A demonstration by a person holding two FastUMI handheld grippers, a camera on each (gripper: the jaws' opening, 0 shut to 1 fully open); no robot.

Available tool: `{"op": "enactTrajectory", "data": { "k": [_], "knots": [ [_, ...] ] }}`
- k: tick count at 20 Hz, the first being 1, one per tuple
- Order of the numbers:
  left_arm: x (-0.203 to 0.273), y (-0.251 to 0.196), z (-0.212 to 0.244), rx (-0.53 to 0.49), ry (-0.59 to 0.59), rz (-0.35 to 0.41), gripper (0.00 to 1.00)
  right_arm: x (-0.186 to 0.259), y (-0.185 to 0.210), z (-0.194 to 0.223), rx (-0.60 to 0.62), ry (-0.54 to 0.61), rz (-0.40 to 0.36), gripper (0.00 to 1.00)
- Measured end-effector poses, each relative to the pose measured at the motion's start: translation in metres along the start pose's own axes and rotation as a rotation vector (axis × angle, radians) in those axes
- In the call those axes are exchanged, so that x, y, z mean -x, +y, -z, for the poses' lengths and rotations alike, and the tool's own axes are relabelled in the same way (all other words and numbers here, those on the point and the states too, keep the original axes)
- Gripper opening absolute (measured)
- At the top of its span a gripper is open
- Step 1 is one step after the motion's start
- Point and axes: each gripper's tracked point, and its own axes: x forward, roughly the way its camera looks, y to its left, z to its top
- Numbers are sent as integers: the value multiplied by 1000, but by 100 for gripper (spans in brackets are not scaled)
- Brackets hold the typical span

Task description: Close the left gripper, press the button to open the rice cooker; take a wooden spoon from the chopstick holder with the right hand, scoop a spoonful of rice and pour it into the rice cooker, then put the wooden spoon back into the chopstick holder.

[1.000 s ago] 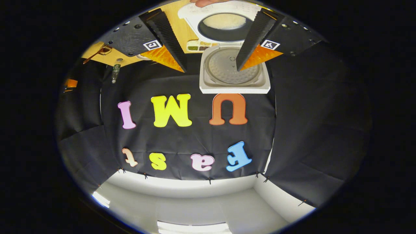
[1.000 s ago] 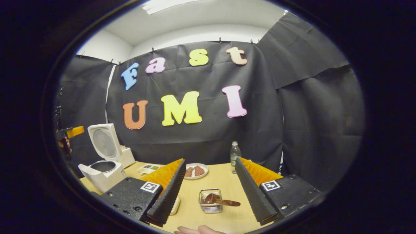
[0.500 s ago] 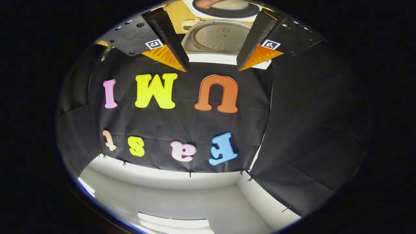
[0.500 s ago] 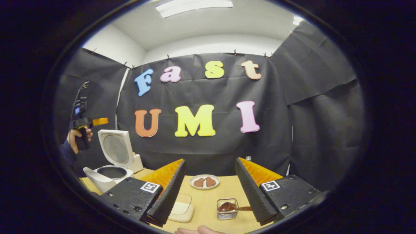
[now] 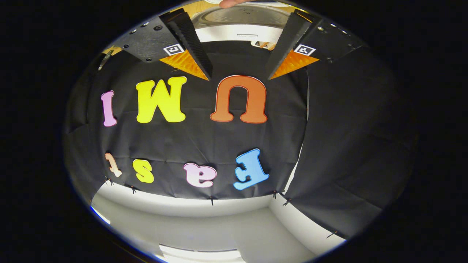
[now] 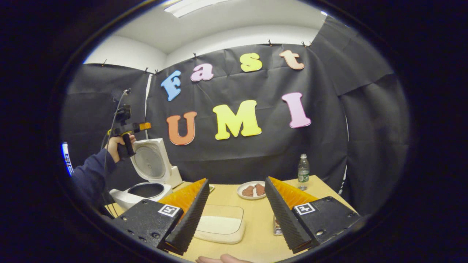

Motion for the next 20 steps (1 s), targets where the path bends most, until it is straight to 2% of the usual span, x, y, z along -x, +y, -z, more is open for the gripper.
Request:
{"op": "enactTrajectory", "data": {
  "k": [5, 8, 15, 20],
  "knots": [
    [-10, 5, 60, -68, 187, -18, 93, 22, 10, 0, 5, -22, 10, 98],
    [-6, 6, 57, -65, 186, -7, 99, 41, 15, 2, 22, -17, 19, 98],
    [42, 1, 53, -72, 157, -26, 98, 94, 25, -14, 30, -80, 18, 98],
    [84, -1, 65, -72, 249, -47, 98, 111, 26, -14, 49, -102, 21, 98]
  ]
}}
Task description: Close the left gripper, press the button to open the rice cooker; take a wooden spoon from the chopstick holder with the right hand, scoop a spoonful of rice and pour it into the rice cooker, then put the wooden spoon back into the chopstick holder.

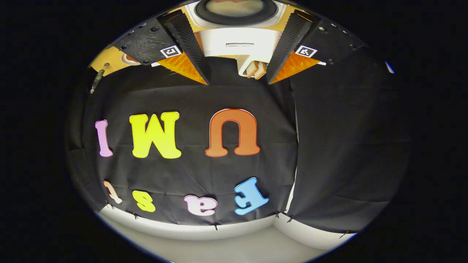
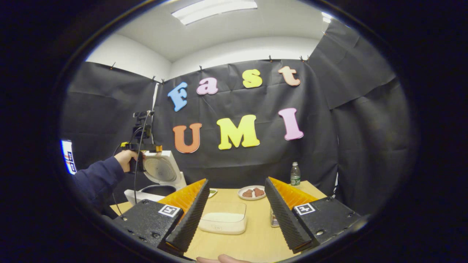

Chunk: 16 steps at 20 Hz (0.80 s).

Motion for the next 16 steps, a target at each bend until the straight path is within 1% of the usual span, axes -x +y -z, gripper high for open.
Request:
{"op": "enactTrajectory", "data": {
  "k": [2, 5, 7, 9, 11, 13, 14, 16],
  "knots": [
    [14, -1, 7, 3, 9, 12, 98, -1, -5, 16, 8, 44, 9, 98],
    [33, -3, 26, 5, 17, 29, 96, 2, -16, 24, -8, 81, 29, 98],
    [43, -9, 49, 10, 63, 52, 96, 5, -27, 27, 6, 81, 63, 98],
    [55, -22, 81, -3, 144, 94, 96, 9, -33, 27, 15, 82, 93, 98],
    [66, -25, 108, -31, 208, 105, 93, 12, -30, 22, 21, 70, 99, 98],
    [74, -31, 130, -55, 252, 139, 91, 14, -26, 19, 30, 61, 98, 98],
    [78, -31, 140, -50, 279, 149, 90, 15, -22, 19, 30, 61, 91, 98],
    [80, -31, 147, -12, 290, 160, 90, 18, -13, 20, 37, 64, 72, 98]
  ]
}}
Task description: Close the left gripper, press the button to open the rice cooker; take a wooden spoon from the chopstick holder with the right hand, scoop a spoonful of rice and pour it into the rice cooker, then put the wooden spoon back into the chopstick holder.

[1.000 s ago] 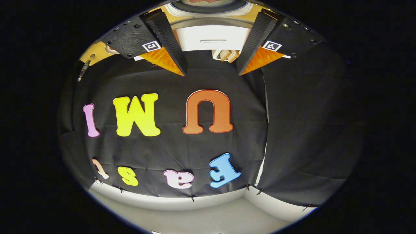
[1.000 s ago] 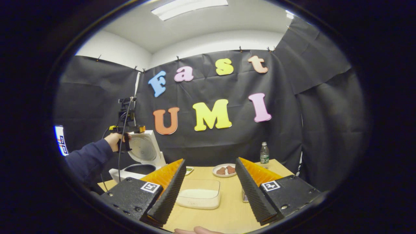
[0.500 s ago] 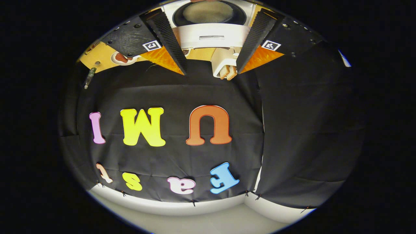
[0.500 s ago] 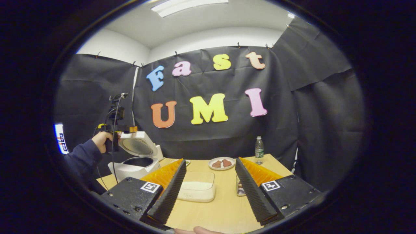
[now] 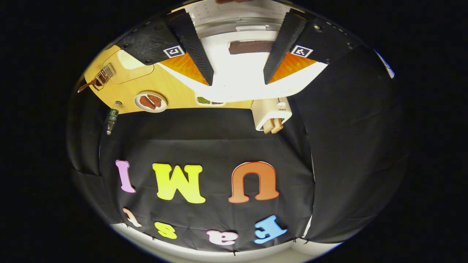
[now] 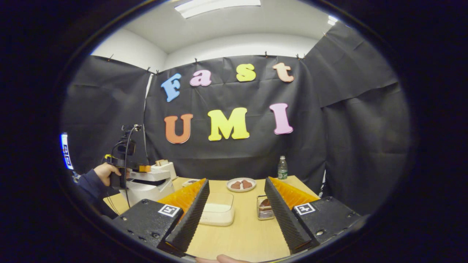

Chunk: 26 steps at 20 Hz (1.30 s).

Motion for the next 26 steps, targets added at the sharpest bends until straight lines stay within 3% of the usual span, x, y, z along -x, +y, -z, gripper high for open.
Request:
{"op": "enactTrajectory", "data": {
  "k": [7, 11, 15, 16, 17, 20, 21, 22, 25, 26],
  "knots": [
    [0, 0, 2, -5, -34, -4, 90, -2, 1, 0, 31, -16, 26, 98],
    [0, 0, 28, -12, 24, -26, 90, -3, -3, 1, 34, -17, 43, 100],
    [1, -1, 24, -24, 13, -47, 91, -3, -6, 1, 34, -21, 47, 98],
    [1, 0, 25, -21, 13, -44, 90, -2, -8, 1, 33, -21, 52, 93],
    [2, 0, 25, -20, 10, -41, 91, -2, -11, 2, 32, -21, 57, 98],
    [4, -1, 27, -27, 15, -38, 91, -1, -14, 1, 34, -25, 64, 98],
    [5, 0, 28, -28, 20, -38, 91, 0, -14, 0, 35, -27, 66, 93],
    [6, -1, 28, -26, 23, -38, 91, 1, -14, -1, 34, -29, 69, 98],
    [13, -1, 31, -24, 25, -41, 91, 2, -16, -1, 32, -34, 70, 98],
    [14, -2, 36, -21, 36, -41, 91, 2, -16, 0, 32, -34, 70, 93]
  ]
}}
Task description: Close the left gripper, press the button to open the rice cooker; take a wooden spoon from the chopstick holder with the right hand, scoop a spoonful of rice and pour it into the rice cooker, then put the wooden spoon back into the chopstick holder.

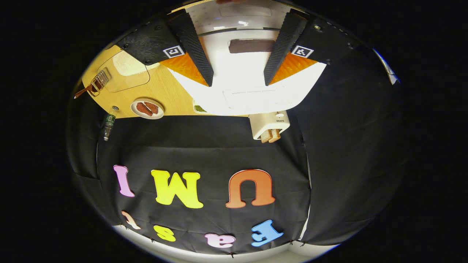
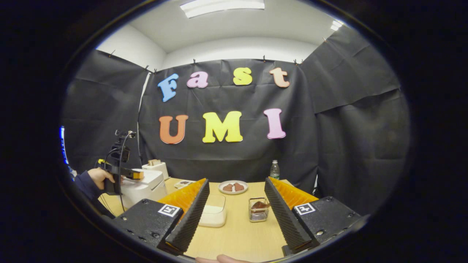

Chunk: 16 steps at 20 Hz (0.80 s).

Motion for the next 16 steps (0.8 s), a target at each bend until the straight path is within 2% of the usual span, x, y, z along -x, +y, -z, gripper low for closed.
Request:
{"op": "enactTrajectory", "data": {
  "k": [3, 4, 6, 7, 8, 9, 10, 13, 14, 16],
  "knots": [
    [6, -1, 7, -14, 11, 3, 92, 1, 0, 1, -3, 3, -1, 93],
    [7, -1, 9, -14, 12, 7, 91, 1, 0, 0, -5, 3, -1, 98],
    [7, 0, 10, -2, 16, 21, 92, 0, 0, 1, -5, 3, -1, 98],
    [7, 1, 9, 3, 18, 27, 92, 2, 2, 1, -4, 3, -2, 93],
    [10, 3, 11, 6, 20, 33, 92, 2, 2, 0, -5, 1, -2, 98],
    [12, 4, 11, 9, 13, 36, 92, 2, 2, 0, -4, -2, -2, 98],
    [12, 5, 10, 9, 9, 38, 92, 3, 1, 0, -3, -2, -2, 93],
    [18, 7, 12, 30, -6, 46, 92, 3, -1, 0, -2, -4, 2, 93],
    [20, 8, 9, 39, -17, 44, 92, 3, -2, 0, -3, -4, 4, 98],
    [24, 8, 8, 19, -38, 42, 91, 3, -5, 0, -8, -6, 6, 98]
  ]
}}
